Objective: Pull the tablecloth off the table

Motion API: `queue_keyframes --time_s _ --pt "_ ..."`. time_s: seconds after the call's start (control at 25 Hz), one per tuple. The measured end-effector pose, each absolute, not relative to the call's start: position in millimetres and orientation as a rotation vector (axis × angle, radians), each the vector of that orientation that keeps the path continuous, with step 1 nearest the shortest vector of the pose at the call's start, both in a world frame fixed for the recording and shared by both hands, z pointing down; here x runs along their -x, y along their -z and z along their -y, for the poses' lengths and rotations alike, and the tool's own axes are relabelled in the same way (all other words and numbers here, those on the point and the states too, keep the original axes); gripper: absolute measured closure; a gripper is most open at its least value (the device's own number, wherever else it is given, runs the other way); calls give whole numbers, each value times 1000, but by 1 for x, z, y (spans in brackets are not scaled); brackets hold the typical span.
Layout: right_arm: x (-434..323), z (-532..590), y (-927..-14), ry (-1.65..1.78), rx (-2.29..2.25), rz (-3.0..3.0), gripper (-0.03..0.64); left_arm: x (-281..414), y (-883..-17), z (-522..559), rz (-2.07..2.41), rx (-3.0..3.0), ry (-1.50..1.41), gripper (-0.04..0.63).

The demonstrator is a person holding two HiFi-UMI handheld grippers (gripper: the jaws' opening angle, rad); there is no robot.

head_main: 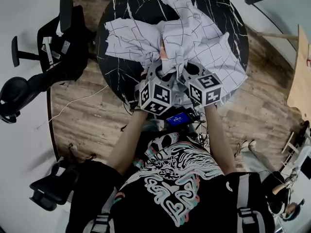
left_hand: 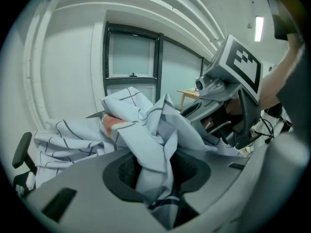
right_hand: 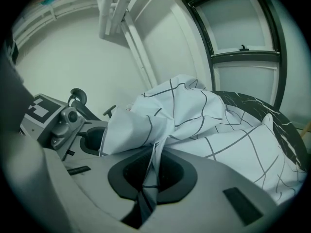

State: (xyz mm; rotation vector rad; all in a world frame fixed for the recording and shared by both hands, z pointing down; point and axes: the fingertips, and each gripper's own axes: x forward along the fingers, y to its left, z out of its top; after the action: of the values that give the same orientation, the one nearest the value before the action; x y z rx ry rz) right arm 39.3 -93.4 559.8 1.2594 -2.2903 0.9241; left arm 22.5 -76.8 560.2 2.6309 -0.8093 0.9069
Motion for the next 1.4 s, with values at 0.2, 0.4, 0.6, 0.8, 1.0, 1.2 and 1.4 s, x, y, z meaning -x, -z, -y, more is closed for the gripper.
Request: queue_keyframes --time_s 0.2,0.4,0.6,0.8,1.0,1.2,1.4 --pt "-40 94 -549 -906 -1279 2297 617 -23 -550 77 817 -2648 -890 433" --pt "-44 97 -539 -892 -1316 2310 617 -27 -540 80 828 -2668 -872 436" --pt "-47 99 -524 -876 -1345 2321 617 -29 -525 83 837 -2696 -850 437" --pt "-49 101 -511 -851 -1370 2341 617 -30 -514 85 851 -2719 -830 439" --pt "-53 103 -500 -833 -1389 2357 618 -34 -502 87 869 -2740 -817 442" --pt "-55 104 -488 -806 -1410 2372 617 -35 -492 87 886 -2761 -806 443" --pt "-59 106 -474 -783 -1443 2395 618 -39 -478 90 900 -2788 -793 446"
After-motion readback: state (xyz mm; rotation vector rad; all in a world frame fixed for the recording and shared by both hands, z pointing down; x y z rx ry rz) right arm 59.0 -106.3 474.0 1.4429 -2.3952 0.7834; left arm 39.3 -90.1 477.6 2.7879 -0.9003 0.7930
